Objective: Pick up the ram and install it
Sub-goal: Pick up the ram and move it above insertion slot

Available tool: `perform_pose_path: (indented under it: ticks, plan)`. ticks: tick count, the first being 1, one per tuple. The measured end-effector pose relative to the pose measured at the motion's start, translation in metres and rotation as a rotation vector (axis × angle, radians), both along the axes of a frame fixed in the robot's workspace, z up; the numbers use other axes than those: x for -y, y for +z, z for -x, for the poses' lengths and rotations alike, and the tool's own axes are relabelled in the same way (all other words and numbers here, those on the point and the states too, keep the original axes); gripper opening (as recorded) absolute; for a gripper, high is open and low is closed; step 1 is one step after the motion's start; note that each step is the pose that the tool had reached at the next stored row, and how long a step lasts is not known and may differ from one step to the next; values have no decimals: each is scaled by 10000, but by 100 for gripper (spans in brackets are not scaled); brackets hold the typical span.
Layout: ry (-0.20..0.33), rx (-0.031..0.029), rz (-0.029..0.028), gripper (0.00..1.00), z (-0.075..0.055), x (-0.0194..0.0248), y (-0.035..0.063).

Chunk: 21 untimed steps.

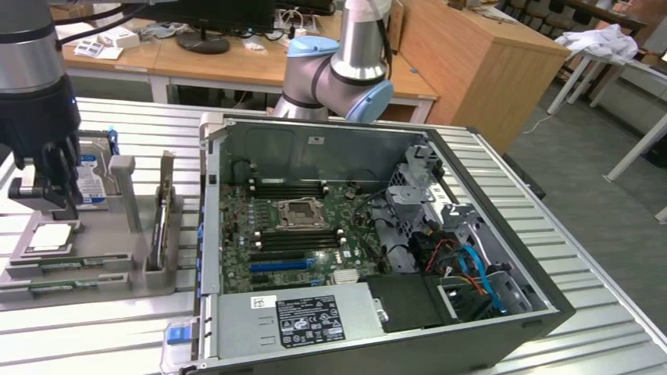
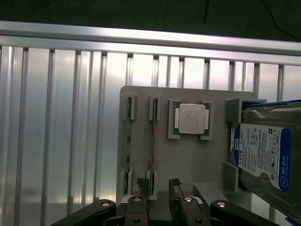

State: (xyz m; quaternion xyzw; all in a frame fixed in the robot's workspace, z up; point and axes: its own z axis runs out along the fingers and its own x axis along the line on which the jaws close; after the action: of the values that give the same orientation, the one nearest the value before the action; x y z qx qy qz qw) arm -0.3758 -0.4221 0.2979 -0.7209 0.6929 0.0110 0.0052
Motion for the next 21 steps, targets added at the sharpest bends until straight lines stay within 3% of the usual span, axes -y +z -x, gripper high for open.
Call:
perform_pose_path:
  ticks: [21]
  plan:
    - [0, 0, 0, 31, 0, 0, -193]
